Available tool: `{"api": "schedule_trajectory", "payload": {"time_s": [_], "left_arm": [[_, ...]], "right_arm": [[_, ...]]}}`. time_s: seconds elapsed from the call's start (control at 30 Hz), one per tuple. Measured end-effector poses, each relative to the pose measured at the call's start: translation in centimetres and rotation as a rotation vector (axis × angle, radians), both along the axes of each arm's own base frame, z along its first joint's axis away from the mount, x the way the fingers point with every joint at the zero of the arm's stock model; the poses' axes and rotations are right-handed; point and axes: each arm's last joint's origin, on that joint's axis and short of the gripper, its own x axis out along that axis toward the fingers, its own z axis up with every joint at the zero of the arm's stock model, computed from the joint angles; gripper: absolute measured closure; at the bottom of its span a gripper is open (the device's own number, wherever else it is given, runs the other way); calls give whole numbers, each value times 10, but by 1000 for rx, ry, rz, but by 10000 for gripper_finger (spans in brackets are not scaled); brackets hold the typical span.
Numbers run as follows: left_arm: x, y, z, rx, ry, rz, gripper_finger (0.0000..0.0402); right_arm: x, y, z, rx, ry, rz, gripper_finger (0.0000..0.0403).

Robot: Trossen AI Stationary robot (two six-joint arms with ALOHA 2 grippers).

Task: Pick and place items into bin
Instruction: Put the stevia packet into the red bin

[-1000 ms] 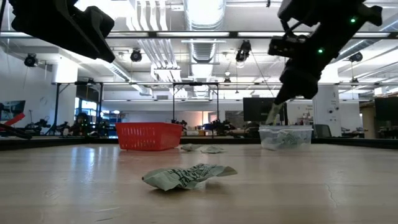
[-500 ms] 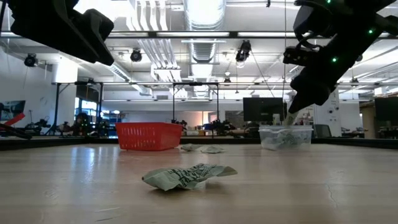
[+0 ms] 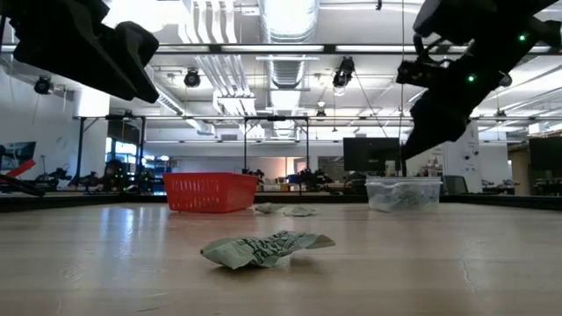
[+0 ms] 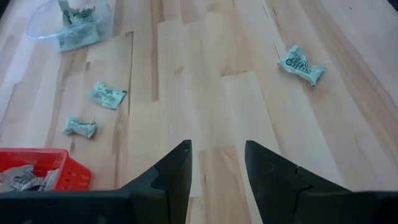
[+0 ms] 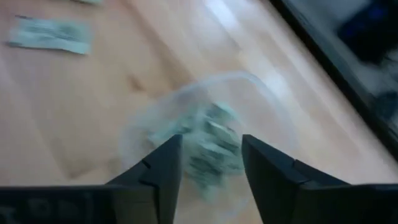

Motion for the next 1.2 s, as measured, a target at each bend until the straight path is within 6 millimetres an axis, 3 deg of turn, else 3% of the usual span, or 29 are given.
{"api": "schedule_trajectory", "payload": {"time_s": [0.27, 0.4, 0.5, 0.9, 1.2], "left_arm": [[9, -7, 2, -20, -136, -105, 269], [20, -18, -10, -15, -145, -266, 269], [31, -26, -22, -16, -175, -293, 269], [66, -52, -70, -148, -113, -173, 269], [79, -69, -84, -240, -77, -111, 269]], "right_arm": [[22, 9, 12, 79, -131, 265, 225], [25, 11, 14, 106, -159, 332, 231], [27, 12, 13, 129, -163, 352, 235], [28, 20, 4, 154, -115, 398, 248], [28, 21, 4, 153, -115, 404, 260]]}}
